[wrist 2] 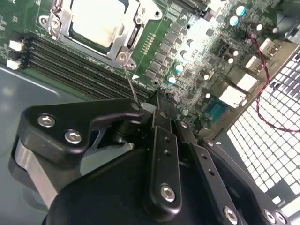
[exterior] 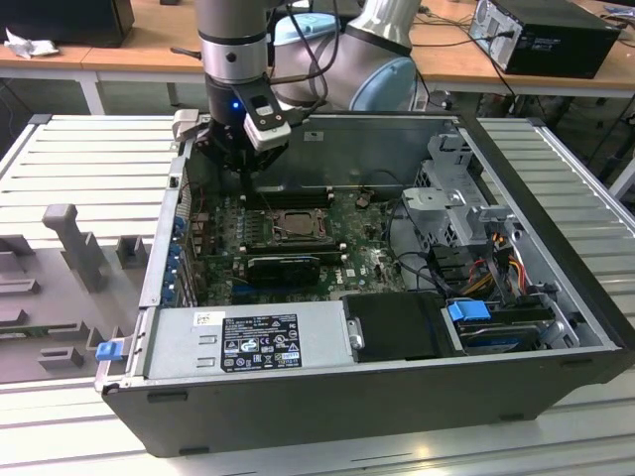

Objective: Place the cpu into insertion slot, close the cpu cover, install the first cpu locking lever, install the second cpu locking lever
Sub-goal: 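Install the first cpu locking lever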

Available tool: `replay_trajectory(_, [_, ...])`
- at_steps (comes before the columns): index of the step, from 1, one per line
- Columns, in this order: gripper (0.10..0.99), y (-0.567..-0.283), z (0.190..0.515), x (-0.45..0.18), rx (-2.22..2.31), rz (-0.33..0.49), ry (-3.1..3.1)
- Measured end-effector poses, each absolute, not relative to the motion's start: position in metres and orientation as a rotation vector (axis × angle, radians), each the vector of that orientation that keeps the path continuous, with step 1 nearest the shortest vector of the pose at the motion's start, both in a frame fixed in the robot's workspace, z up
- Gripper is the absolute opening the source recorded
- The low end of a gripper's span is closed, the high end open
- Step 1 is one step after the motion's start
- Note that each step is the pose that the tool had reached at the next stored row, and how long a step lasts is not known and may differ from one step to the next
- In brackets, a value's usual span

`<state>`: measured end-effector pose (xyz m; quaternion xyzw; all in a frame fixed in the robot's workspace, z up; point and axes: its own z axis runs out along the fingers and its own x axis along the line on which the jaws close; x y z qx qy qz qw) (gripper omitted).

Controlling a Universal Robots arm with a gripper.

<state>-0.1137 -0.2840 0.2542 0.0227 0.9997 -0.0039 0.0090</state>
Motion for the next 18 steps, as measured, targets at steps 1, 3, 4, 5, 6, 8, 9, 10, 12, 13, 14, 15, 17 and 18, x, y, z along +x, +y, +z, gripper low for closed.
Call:
replay_trajectory(1, [0.106, -0.284, 0.254, -0.111, 0.071, -0.012, 3.123])
replay_trajectory(3, [0.106, -0.284, 0.254, -0.107, 0.071, -0.012, 3.123])
replay_trajectory(4, [0.106, -0.284, 0.254, -0.104, 0.071, -0.012, 3.123])
replay_trajectory(5, [0.106, -0.284, 0.254, -0.102, 0.071, -0.012, 3.123])
replay_trajectory(6, [0.106, -0.284, 0.254, -0.1, 0.071, -0.012, 3.123])
replay_trajectory(8, [0.106, -0.284, 0.254, -0.094, 0.071, -0.012, 3.123])
replay_trajectory(9, [0.106, -0.284, 0.254, -0.092, 0.071, -0.012, 3.123])
replay_trajectory(10, [0.106, -0.284, 0.254, -0.089, 0.071, -0.012, 3.123])
replay_trajectory(12, [0.106, -0.284, 0.254, -0.082, 0.071, -0.012, 3.123])
replay_trajectory(13, [0.106, -0.284, 0.254, -0.078, 0.071, -0.012, 3.123])
replay_trajectory(14, [0.106, -0.284, 0.254, -0.072, 0.071, -0.012, 3.123])
replay_trajectory(15, [0.106, -0.284, 0.254, -0.067, 0.071, -0.012, 3.123])
replay_trajectory(17, [0.106, -0.284, 0.254, -0.06, 0.071, -0.012, 3.123])
replay_trajectory(18, [0.106, -0.284, 0.254, -0.058, 0.071, -0.012, 3.123])
